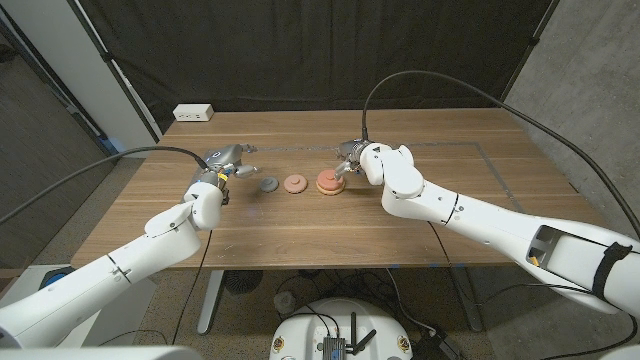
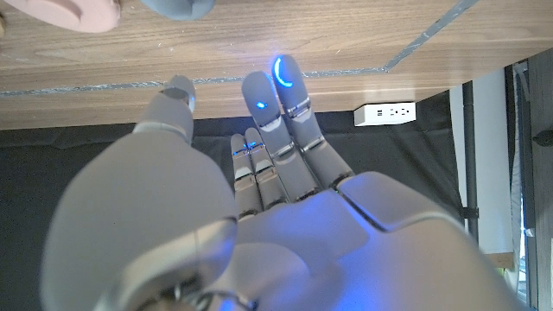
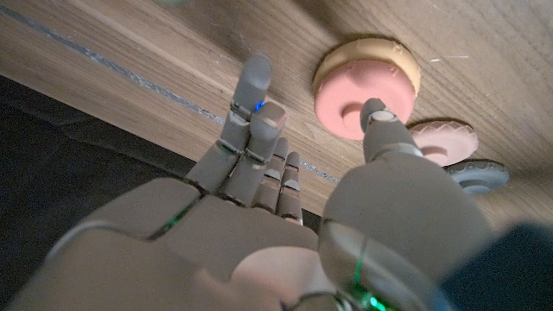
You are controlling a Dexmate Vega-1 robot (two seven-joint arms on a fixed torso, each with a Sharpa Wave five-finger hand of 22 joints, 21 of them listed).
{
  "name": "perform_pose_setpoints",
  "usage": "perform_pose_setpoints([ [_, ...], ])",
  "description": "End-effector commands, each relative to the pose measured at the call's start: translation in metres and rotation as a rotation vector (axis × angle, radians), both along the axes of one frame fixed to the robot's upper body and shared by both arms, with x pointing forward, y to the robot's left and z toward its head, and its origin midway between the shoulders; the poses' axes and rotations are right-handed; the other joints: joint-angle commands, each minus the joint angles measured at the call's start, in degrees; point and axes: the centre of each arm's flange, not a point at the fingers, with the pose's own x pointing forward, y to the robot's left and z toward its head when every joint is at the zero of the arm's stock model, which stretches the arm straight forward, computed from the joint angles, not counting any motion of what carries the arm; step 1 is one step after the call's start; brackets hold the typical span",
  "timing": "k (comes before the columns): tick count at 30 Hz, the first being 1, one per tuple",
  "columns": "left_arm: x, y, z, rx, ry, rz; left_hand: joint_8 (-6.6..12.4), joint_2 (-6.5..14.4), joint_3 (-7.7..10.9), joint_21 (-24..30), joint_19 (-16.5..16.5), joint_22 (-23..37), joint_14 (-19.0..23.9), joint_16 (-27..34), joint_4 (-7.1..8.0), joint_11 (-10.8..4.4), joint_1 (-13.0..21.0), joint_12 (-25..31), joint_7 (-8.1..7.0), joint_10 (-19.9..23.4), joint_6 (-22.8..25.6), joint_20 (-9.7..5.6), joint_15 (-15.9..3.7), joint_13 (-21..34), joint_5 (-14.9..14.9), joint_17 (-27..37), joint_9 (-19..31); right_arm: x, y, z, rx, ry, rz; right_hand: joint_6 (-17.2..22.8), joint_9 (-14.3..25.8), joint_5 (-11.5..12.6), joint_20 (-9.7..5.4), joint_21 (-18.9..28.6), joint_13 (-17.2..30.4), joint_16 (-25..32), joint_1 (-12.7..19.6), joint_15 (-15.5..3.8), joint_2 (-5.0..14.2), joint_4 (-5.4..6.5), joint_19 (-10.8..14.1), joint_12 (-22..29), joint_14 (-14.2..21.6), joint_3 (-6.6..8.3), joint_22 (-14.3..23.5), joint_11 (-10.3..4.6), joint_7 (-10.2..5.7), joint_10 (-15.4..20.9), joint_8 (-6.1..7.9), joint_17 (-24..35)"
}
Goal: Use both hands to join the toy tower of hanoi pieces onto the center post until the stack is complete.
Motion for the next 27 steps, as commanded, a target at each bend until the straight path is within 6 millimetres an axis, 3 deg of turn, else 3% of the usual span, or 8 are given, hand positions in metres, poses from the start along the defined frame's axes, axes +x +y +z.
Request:
perform_pose_setpoints([
  [1,-0.011,-0.001,0.003,0.010,-0.009,0.019,-0.14,0.0,0.16,0.3,-0.3,0.0,-0.1,0.3,-0.02,0.26,-0.4,0.0,0.17,0.3,0.0,-7.28,-4.11,0.1,0.2,0.0,0.1,-0.008,-0.013,0.000,0.047,-0.059,0.004,1.2,0.3,0.0,-5.34,0.5,0.1,0.4,0.3,-3.89,0.42,0.01,0.9,0.4,0.8,0.60,0.3,-0.05,-0.32,1.0,0.69,0.1],
  [13,-0.011,0.002,0.005,0.013,-0.011,0.015,-0.18,-0.1,0.18,0.7,-0.4,-0.3,-0.3,0.2,0.03,0.26,-0.7,0.1,0.16,0.4,0.0,-7.27,-4.11,0.2,0.3,-0.1,0.1,-0.014,-0.023,-0.001,0.062,-0.086,-0.012,1.8,0.5,0.1,-5.33,0.6,0.3,0.9,0.5,-3.87,0.53,-0.07,1.1,0.5,1.5,0.80,0.3,-0.47,-0.62,1.4,0.97,0.3],
  [27,-0.011,-0.002,0.009,0.012,-0.015,0.010,-0.30,-0.2,0.21,1.2,-0.6,-0.7,-0.3,0.3,-0.02,0.26,-0.8,-0.1,0.34,0.2,-0.3,-7.30,-4.11,0.1,0.3,-0.1,0.1,-0.020,-0.054,-0.008,0.121,-0.124,-0.039,2.3,0.8,0.2,-5.35,0.7,0.4,1.2,1.0,-3.88,0.78,-0.16,1.3,0.8,1.9,1.13,0.2,-0.80,-0.90,2.2,1.20,0.3],
])
